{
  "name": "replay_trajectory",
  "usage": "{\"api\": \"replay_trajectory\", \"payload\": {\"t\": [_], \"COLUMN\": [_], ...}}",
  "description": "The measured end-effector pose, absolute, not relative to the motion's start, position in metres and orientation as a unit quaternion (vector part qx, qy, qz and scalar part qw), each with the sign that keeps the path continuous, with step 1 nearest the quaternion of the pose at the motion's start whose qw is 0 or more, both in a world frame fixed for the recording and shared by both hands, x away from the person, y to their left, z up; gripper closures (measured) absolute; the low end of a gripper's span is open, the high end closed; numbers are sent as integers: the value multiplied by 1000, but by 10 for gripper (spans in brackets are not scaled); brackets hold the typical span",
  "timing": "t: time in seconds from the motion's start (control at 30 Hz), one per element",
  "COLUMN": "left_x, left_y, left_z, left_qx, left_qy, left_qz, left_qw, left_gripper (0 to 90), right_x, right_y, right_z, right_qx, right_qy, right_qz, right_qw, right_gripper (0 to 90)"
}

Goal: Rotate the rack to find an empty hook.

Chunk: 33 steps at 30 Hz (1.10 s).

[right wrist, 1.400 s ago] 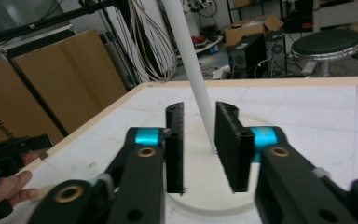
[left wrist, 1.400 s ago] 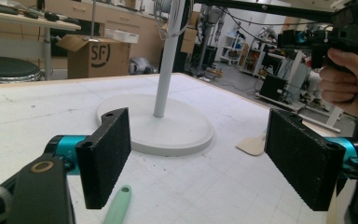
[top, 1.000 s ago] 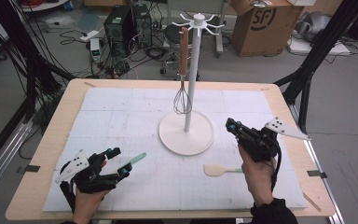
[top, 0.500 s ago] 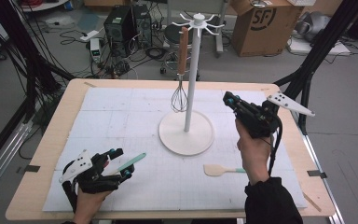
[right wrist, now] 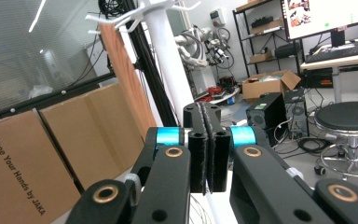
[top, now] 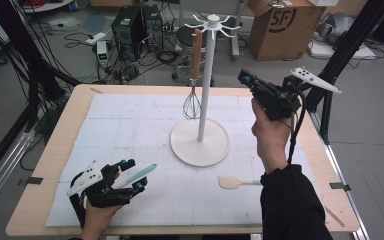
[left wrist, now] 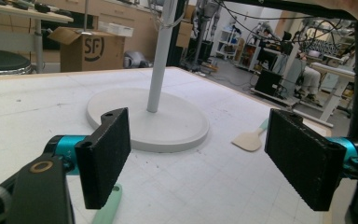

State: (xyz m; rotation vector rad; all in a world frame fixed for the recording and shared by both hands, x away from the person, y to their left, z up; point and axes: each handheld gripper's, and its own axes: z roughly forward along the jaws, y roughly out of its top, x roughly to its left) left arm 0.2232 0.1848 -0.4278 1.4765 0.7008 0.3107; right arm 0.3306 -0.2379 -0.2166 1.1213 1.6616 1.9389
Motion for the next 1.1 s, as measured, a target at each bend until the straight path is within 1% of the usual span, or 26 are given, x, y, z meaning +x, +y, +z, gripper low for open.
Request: {"api": "replay_trajectory", "payload": {"t": [0.33,0.63,1.1], "left_x": [222,223,223], "left_y": [180,182,182], "left_z": [-428,-428,-428], "left_qx": [661,660,653], "left_qy": [303,305,307], "left_qz": [134,132,134], "left_qw": [674,674,679], "left_gripper": [231,231,229], "right_x": [354,366,360], "right_y": [-227,-214,-196], "right_z": [-191,-169,-163], "right_qx": [394,388,373], "right_qy": [571,568,577], "right_qz": [700,704,703], "right_qw": [169,177,183], "right_gripper": [897,897,897]}}
